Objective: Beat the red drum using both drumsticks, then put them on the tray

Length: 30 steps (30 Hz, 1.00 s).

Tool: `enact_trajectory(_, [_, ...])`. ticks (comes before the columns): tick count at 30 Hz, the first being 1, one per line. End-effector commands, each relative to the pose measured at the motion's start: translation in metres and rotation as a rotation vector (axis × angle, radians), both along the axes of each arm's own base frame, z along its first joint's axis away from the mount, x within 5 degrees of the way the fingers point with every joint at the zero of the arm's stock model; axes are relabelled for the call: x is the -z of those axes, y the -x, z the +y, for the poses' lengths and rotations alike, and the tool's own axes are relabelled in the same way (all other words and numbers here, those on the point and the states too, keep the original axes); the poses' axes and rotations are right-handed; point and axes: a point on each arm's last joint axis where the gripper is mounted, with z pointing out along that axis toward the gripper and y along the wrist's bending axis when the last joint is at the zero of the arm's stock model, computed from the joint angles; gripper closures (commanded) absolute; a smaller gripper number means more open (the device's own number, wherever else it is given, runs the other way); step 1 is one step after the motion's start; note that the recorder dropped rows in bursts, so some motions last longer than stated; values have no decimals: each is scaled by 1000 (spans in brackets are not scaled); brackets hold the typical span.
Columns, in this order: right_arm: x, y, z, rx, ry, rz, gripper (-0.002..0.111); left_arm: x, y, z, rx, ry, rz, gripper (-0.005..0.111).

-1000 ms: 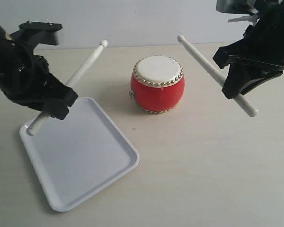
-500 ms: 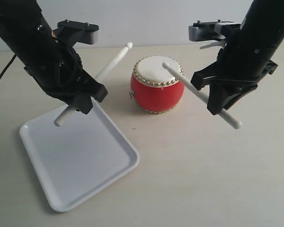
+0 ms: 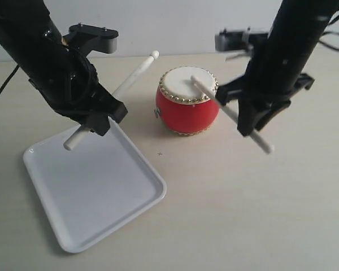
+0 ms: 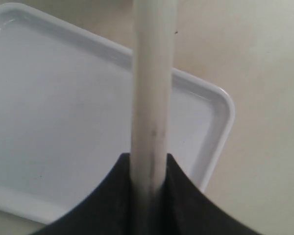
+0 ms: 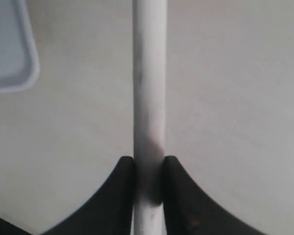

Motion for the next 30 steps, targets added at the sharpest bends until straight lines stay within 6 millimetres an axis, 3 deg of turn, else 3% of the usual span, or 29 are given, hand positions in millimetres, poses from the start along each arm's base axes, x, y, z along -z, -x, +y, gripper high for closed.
enact_trajectory(1, [5, -3, 2, 7, 1, 10, 108, -3, 0, -1, 33, -6, -15, 107])
enact_trajectory(7, [-68, 0, -6, -16, -12, -242, 108, -15, -3, -3, 101, -7, -46, 107])
enact_trajectory(10, [-87, 4, -14, -27, 25, -318, 108, -30, -8, -5, 135, -22, -72, 107])
enact_trajectory(13, [-91, 5, -18, -12, 54, -339, 108, -36, -15, -9, 190, -50, -80, 107])
enact_trajectory(18, [-91, 4, -22, -3, 66, -343, 108, -15, -26, -22, 235, -113, 19, 107])
enact_trajectory(23, [-91, -1, -34, 37, 32, -328, 108, -20, -41, -32, 223, -77, -46, 107])
enact_trajectory(27, [-90, -1, -30, 30, -5, -314, 108, 40, -51, -38, 258, -212, 121, 107])
enact_trajectory(28, [-90, -1, -30, 30, -5, -314, 108, 45, -52, -38, 253, -217, 131, 107])
enact_trajectory(30, [-90, -1, -30, 30, -5, -314, 108, 36, -51, -38, 251, -203, 111, 107])
